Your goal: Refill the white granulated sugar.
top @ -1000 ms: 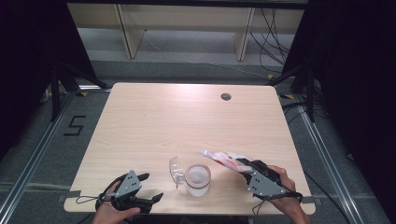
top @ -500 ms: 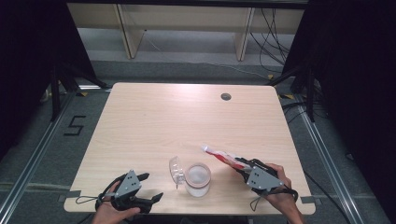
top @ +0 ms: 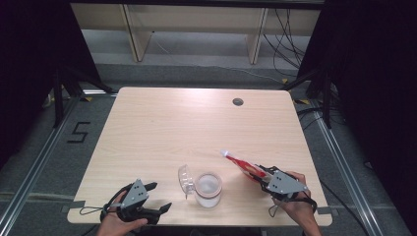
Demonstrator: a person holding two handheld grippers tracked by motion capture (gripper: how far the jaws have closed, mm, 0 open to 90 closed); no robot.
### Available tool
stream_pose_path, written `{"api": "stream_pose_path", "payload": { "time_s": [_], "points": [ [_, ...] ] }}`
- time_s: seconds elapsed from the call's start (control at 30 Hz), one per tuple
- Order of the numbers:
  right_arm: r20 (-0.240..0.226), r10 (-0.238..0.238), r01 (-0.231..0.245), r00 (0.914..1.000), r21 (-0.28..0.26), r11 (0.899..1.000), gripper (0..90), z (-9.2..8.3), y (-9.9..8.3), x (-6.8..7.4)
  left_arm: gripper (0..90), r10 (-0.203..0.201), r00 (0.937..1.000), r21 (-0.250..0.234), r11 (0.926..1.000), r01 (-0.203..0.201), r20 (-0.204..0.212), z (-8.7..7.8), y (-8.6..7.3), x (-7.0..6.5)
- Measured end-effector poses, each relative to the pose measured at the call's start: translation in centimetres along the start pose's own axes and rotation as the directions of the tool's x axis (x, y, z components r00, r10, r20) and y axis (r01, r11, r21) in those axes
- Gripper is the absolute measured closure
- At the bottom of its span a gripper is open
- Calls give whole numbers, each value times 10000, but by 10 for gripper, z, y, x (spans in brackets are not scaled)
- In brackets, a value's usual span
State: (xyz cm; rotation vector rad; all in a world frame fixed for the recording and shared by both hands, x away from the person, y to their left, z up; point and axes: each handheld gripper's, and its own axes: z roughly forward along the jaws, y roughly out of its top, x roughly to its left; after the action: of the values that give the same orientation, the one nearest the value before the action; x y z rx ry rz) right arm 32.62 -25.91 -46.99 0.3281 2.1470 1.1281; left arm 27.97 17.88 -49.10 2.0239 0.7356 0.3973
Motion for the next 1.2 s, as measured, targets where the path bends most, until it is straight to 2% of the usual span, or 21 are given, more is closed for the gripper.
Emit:
{"api": "stream_pose_path", "payload": {
  "time_s": [0.03, 0.07, 0.2, 0.23, 0.27, 0.33, 0.37, 0.43, 0.5, 0.53, 0.6, 0.63, 0.7, 0.77, 0.8, 0.83, 0.97, 1.03, 1.1, 1.13, 1.2],
  "points": [
    [-27, -57, 57, 10000, 32, 10000, 724, -1, 0, -1, 180, 85, 10000, -5, 10000, -85, -39, 0, 0, 0],
    [54, 101, -101, 9999, 16, 9999, 724, -1, -1, 0, 179, -265, 9996, -4, 9996, 265, -28, 0, 0, -1],
    [100, 501, -501, 9987, -57, 9987, 723, -4, -3, -3, 179, -302, 9995, -51, 9995, 302, -29, 0, 0, -1],
    [139, 407, -405, 9991, -124, 9991, 723, -4, -4, -4, 179, -321, 9995, -65, 9995, 321, -8, 1, -1, -1],
    [243, 599, -596, 9979, -121, 9981, 723, -4, -4, -3, 179, -310, 9995, -74, 9995, 310, -13, 1, -1, -1],
    [252, 641, -636, 9976, -201, 9978, 723, -4, -5, -5, 179, -208, 9998, -88, 9997, 208, -57, 0, 0, -1],
    [205, 859, -855, 9961, -205, 9961, 723, -5, -6, -5, 179, -4, 10000, -7, 10000, 4, 25, -1, 0, 1],
    [298, 1230, -1220, 9920, -320, 9920, 721, -6, -8, -7, 179, -49, 10000, -67, 10000, 49, -10, 0, 0, 0],
    [440, 1253, -1238, 9911, -348, 9917, 720, -7, -10, -9, 179, -154, 9999, -78, 9999, 154, -11, 0, 0, 0],
    [402, 1409, -1397, 9892, -297, 9897, 720, -9, -10, -9, 179, -345, 9994, -102, 9994, 345, -11, 0, 0, -1],
    [454, 1466, -1446, 9881, -453, 9885, 720, -9, -11, -10, 179, -121, 9999, -73, 9999, 121, -5, 0, 0, 0],
    [416, 1578, -1559, 9866, -449, 9867, 720, -10, -12, -10, 179, -316, 9995, -39, 9995, 316, -37, 1, -1, -1],
    [397, 1588, -1569, 9865, -469, 9865, 720, -11, -12, -11, 179, -291, 9995, 10, 9996, 291, -97, 0, -1, -1],
    [375, 1862, -1846, 9818, -425, 9819, 719, -11, -13, -10, 179, -210, 9998, -175, 9996, 210, -18, 1, 0, 0],
    [311, 1881, -1871, 9816, -340, 9818, 719, -12, -13, -10, 179, 15, 10000, 11, 10000, -15, -24, -1, 0, 1],
    [262, 1949, -1940, 9805, -324, 9805, 718, -12, -13, -10, 179, -32, 10000, -63, 10000, 32, -67, 0, 0, 1],
    [517, 1751, -1723, 9832, -544, 9835, 710, -12, -14, -12, 179, 6, 10000, -14, 10000, -6, -59, -1, 0, 1],
    [527, 1913, -1886, 9801, -524, 9807, 709, -13, -14, -12, 179, -22, 9999, -45, 10000, 21, -154, -1, 0, 1],
    [349, 2344, -2330, 9715, -404, 9716, 707, -14, -15, -10, 179, -12, 10000, 11, 10000, 12, -62, -1, 0, 2],
    [486, 2153, -2129, 9753, -501, 9758, 706, -15, -16, -12, 179, -32, 9999, -52, 10000, 31, -107, 0, 0, 1],
    [682, 2159, -2121, 9740, -586, 9755, 704, -16, -17, -11, 179, 40, 9999, 17, 10000, -40, -125, -1, 0, 2]
  ]
}}
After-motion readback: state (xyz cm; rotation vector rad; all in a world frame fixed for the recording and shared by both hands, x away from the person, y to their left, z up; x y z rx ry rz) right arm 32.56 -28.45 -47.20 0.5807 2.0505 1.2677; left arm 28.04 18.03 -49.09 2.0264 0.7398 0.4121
